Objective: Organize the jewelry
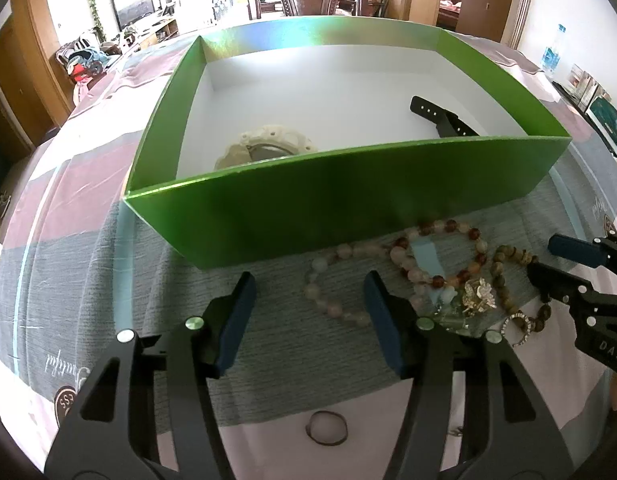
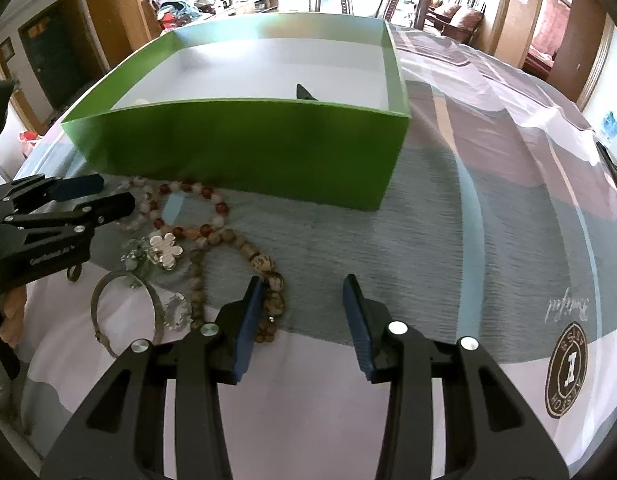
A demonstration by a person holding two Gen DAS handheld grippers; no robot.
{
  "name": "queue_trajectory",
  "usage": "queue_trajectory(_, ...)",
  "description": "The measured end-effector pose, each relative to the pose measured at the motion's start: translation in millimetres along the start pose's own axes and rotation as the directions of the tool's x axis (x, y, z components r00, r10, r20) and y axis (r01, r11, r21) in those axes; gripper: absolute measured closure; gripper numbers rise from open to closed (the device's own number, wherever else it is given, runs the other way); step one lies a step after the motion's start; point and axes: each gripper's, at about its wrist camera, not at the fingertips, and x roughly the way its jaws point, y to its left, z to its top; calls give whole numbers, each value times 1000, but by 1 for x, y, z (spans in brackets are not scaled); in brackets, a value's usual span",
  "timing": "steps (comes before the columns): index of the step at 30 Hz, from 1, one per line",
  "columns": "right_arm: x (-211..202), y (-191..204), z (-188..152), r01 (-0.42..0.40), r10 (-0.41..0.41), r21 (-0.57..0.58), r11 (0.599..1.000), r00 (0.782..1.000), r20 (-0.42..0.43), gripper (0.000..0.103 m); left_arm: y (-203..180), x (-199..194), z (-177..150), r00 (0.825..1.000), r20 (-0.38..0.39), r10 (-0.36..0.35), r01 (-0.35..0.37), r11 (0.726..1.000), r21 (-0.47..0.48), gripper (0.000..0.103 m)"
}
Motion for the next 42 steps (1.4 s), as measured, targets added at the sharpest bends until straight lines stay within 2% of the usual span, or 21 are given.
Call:
queue_trajectory(21, 5, -20, 4, 65, -66, 98, 993, 998, 4, 62, 0, 0, 0, 1000, -1, 0, 0, 1000, -1, 44)
queue_trajectory(42, 6, -19, 4, 73, -74, 94, 993, 997, 7, 62, -1, 0, 0, 1000, -1, 0, 0, 1000, 0, 44)
